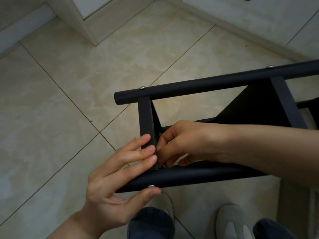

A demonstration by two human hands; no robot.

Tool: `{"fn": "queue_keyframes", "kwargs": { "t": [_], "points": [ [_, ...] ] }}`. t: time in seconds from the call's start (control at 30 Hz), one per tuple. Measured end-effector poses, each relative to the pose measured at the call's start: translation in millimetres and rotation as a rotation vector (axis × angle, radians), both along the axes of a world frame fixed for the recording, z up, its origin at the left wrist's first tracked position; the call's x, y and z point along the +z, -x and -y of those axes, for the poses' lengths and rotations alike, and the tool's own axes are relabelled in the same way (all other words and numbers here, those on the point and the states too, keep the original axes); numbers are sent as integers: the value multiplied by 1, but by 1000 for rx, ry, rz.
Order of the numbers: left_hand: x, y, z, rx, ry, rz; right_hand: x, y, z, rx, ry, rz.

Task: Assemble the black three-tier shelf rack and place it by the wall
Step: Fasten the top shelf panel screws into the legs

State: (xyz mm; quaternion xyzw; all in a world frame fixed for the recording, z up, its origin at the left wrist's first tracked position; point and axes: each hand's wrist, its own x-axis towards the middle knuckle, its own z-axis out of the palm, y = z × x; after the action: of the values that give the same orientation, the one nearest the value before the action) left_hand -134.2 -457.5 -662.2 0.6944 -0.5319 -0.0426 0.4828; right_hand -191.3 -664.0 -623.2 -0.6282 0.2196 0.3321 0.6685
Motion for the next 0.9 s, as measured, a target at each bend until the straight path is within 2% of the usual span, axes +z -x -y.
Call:
{"fn": "queue_keyframes", "kwargs": {
  "t": [0.33,0.6,0.9],
  "points": [
    [0,0,0,-9,20,-13,-5,-2,3,-3,-114,-33],
    [0,1,1,-2,25,-28,-11,-2,11,79,-205,-52],
    [0,2,2,-4,38,-38,-9,-12,15,201,-187,-23]
  ]
}}
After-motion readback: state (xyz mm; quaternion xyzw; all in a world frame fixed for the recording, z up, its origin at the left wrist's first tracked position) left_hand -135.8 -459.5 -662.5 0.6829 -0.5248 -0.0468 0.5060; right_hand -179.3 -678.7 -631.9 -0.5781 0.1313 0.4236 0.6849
